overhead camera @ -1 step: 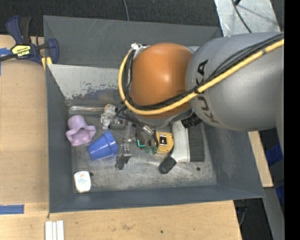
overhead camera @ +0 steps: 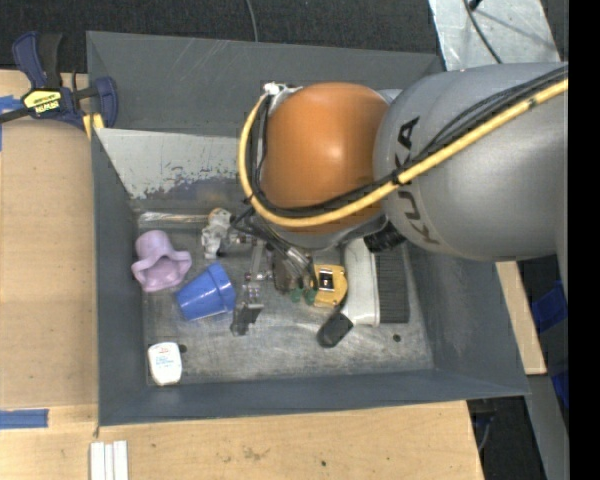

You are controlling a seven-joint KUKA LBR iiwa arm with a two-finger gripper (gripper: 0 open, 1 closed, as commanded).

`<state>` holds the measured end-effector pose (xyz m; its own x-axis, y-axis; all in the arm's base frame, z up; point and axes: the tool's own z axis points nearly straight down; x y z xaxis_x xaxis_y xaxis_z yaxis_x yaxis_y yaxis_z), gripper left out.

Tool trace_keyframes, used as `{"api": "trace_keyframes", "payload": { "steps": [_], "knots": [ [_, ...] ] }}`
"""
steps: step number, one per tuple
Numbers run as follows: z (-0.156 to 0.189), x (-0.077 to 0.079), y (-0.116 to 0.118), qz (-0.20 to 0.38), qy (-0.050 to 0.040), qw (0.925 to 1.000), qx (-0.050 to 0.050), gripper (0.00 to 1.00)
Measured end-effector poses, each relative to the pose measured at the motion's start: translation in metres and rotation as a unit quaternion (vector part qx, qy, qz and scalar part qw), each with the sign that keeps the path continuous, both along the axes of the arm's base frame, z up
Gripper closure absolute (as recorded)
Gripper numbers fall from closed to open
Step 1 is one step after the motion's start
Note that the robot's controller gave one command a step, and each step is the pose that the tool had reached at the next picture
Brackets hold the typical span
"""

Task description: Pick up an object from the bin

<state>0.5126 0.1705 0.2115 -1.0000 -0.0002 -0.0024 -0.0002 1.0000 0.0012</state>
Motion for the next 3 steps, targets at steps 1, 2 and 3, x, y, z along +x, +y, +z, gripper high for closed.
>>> {"api": "trace_keyframes", "payload": {
  "steps": [1, 2, 3],
  "knots": [
    [-0.064, 0.017, -0.004, 0.028, -0.0027, 0.9996, 0.0, 0.0],
    [-0.094, 0.021, -0.004, 0.046, 0.0027, 0.9989, -0.001, 0.0],
    [-0.078, 0.045, -0.003, 0.073, -0.0012, 0.9973, 0.0, 0.0]
  ]
}}
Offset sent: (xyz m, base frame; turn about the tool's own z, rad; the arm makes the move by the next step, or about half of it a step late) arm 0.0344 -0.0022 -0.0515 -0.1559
